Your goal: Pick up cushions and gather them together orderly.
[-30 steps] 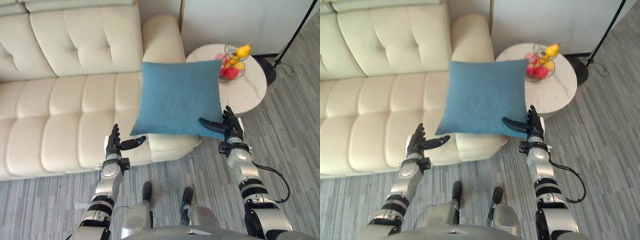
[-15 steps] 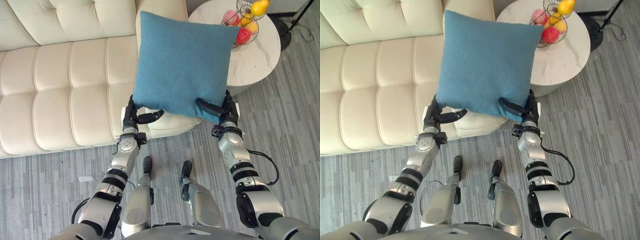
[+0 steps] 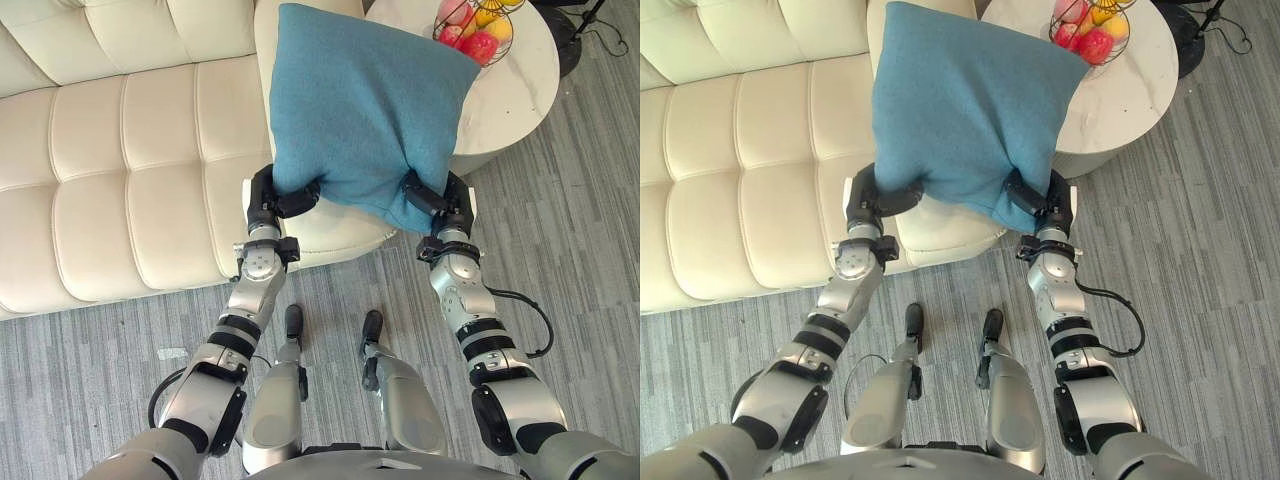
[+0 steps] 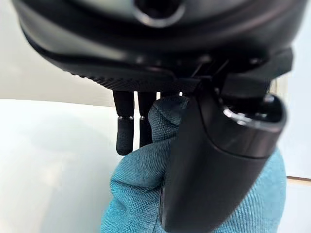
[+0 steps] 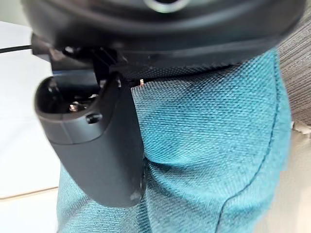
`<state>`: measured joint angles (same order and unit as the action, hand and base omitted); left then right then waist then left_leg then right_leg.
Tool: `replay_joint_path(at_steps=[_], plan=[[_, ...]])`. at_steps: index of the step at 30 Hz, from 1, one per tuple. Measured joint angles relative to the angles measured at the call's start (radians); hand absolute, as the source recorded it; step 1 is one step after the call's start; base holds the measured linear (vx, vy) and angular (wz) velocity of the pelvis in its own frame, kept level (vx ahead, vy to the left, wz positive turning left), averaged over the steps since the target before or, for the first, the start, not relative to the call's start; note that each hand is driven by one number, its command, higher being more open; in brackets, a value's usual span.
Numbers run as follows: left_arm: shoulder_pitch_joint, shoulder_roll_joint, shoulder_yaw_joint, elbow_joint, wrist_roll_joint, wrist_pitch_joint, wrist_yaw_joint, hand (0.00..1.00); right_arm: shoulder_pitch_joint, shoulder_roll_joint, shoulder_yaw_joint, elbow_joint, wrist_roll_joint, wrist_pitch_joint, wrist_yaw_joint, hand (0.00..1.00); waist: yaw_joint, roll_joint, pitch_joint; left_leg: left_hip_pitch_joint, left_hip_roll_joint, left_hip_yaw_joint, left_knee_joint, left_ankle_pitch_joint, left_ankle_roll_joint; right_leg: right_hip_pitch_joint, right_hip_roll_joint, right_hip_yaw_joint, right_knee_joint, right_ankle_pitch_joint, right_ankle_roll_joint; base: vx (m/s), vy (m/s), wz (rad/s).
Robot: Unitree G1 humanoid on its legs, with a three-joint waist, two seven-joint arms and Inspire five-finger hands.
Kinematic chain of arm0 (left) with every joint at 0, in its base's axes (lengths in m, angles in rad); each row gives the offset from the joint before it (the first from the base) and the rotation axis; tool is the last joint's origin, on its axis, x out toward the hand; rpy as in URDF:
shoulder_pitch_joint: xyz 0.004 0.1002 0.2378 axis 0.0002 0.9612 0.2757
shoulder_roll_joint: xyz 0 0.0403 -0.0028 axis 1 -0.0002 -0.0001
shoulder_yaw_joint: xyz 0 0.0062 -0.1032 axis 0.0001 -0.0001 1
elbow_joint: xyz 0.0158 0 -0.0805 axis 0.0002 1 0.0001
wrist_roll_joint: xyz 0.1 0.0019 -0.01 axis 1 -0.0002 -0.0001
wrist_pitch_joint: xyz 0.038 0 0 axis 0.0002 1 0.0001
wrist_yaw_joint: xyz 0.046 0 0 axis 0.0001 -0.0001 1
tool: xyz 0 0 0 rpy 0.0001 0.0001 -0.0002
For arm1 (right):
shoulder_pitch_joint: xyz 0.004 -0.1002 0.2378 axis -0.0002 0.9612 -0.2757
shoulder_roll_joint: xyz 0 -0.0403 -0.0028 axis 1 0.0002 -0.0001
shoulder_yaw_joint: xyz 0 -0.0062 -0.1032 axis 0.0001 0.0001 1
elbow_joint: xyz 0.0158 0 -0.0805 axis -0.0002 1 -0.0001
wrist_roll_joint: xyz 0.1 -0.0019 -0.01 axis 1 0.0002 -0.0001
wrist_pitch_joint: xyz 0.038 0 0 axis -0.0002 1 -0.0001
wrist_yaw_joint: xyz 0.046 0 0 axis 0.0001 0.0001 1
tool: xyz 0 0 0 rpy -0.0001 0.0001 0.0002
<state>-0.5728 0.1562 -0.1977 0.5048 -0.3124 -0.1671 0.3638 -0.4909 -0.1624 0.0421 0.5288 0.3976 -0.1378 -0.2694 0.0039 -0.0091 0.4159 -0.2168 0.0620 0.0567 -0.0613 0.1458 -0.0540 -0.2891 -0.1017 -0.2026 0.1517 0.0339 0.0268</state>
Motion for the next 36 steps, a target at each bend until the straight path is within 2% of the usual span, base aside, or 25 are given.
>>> replay_joint_path(at_steps=[4,9,17,18,23,24,26,30,36], plan=[[0.019,-0.001,-0.034,-0.02,-0.001,-0.001,-0.001,0.0,0.068,0.006,0.012,-0.044,0.002,0.0,0.0,0.0,-0.009,0.0,0.0,0.044,0.0,0.007,-0.017,-0.001,-0.001,0.045,0.002,0.004,-0.024,0.001,0.002,0.02,0.014,-0.04],[0.108,-0.002,-0.057,-0.113,-0.001,-0.001,-0.001,0.0,0.186,0.009,0.025,-0.156,0.003,0.0,0.0,0.0,-0.011,0.001,-0.001,0.071,0.002,0.009,-0.024,-0.004,-0.005,0.084,0.011,0.003,-0.056,0.008,0.002,0.02,0.003,0.01],[0.338,-0.008,-0.097,-0.331,-0.001,-0.002,-0.001,0.0,0.432,0.047,0.028,-0.404,-0.032,0.001,0.0,0.0,-0.013,0.021,-0.032,0.135,0.008,-0.009,-0.024,-0.02,-0.019,0.186,0.03,-0.021,-0.109,0.008,0.002,0.02,-0.002,0.08],[0.405,-0.011,-0.103,-0.376,-0.001,-0.003,-0.002,0.0,0.482,0.05,0.036,-0.439,-0.058,0.002,0.0,0.0,-0.012,0.025,-0.062,0.14,0.01,-0.011,-0.025,-0.025,-0.018,0.195,0.032,-0.026,-0.117,0.007,0.001,0.01,-0.002,0.09],[0.598,-0.045,-0.106,-0.5,-0.016,-0.016,-0.009,0.0,0.623,0.049,0.069,-0.583,-0.16,0.002,0.0,0.0,-0.011,0.043,-0.137,0.174,0.009,-0.016,-0.025,-0.035,-0.027,0.239,0.033,-0.034,-0.132,0.002,0.003,0.03,0.004,0.05],[0.657,-0.045,-0.11,-0.531,-0.03,-0.029,-0.017,0.0,0.662,0.048,0.078,-0.625,-0.205,0.002,0.0,0.0,-0.01,0.047,-0.175,0.181,0.009,-0.02,-0.025,-0.038,-0.027,0.248,0.033,-0.039,-0.132,-0.002,0.003,-0.01,0.003,0.1],[0.693,-0.046,-0.111,-0.554,-0.031,-0.04,-0.019,0.0,0.687,0.048,0.087,-0.661,-0.234,0.002,0.0,0.0,-0.009,0.05,-0.184,0.2,0.01,-0.025,-0.025,-0.04,-0.026,0.27,0.033,-0.044,-0.132,-0.005,0.004,-0.03,0.002,0.1],[0.779,-0.046,-0.117,-0.595,-0.032,-0.063,-0.02,0.0,0.746,0.047,0.114,-0.708,-0.295,0.002,-0.002,0.0,-0.006,0.055,-0.24,0.23,0.009,-0.042,-0.026,-0.049,-0.019,0.314,0.032,-0.059,-0.131,-0.017,0.007,-0.03,0.001,0.12],[0.833,-0.046,-0.154,-0.611,-0.05,-0.083,-0.02,0.0,0.768,0.034,0.136,-0.714,-0.341,0.002,-0.024,0.0,0.003,0.061,-0.305,0.242,0.007,-0.08,-0.028,-0.047,-0.02,0.348,0.032,-0.097,-0.132,-0.031,0.012,-0.01,-0.013,0.23]])
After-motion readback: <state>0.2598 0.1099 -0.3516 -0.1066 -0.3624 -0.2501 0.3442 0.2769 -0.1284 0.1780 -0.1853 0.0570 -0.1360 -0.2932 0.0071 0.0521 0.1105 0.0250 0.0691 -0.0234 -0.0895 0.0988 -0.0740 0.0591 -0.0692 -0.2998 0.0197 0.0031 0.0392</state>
